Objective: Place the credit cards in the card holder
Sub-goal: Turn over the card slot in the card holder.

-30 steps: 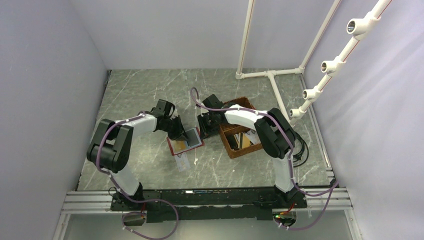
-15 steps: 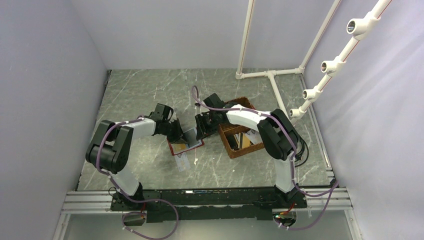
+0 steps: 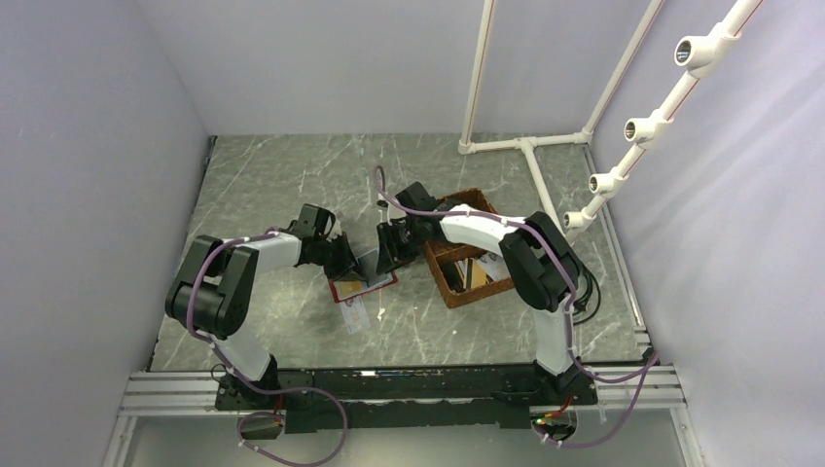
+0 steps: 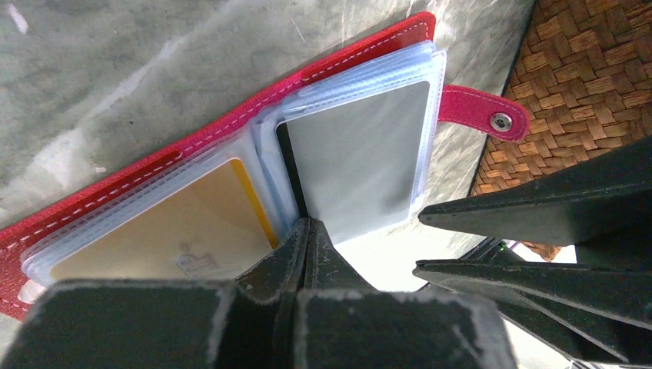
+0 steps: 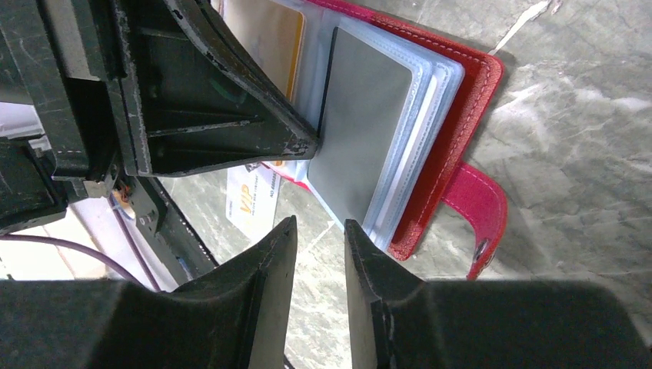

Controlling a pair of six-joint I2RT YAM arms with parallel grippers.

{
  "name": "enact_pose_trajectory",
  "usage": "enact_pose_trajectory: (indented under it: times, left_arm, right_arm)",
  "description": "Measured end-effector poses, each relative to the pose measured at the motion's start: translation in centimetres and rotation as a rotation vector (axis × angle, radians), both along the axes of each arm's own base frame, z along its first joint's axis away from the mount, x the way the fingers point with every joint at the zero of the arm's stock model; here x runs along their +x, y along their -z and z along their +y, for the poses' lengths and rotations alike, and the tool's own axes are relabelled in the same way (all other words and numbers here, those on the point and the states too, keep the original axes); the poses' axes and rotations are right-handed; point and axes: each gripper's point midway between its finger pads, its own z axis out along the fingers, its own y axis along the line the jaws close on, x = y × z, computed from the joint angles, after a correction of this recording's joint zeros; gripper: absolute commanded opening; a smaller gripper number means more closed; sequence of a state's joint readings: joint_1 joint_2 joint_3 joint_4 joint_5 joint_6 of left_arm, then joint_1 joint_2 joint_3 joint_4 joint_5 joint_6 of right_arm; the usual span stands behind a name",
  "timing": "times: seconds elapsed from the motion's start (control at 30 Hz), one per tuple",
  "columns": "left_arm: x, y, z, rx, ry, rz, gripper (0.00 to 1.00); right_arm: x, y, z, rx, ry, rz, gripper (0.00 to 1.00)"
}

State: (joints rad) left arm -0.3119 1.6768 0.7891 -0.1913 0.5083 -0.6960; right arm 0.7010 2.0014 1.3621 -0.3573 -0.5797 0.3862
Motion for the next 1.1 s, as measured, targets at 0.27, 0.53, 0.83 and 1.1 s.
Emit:
enact_pose_trajectory:
  times: [0.27,0.53,0.83,1.1]
  left_arm:
    - [0.0,0.0,0.0,-0.004,0.0,-0.002,0.0]
    - [0.0,0.0,0.0,-0.005,0.0,-0.006,0.0]
    - [0.0,0.0,0.0,-0.006,0.0,-0.007,0.0]
    - [0.0,0.0,0.0,-0.015,0.0,-0.011,0.0]
  right_arm:
    - [0.5,0.6,-0.4,-0.033,0.021,-0.019,0.35]
    - [0.3,1.4,-0.6,-0.047,0.022,-0.006,0.29]
    - [0.1,1.7,-0.5,-0.051,0.018,-0.001,0.32]
    - [-0.1,1.5,-0.7,-0.061,0.011,-0.01,0.33]
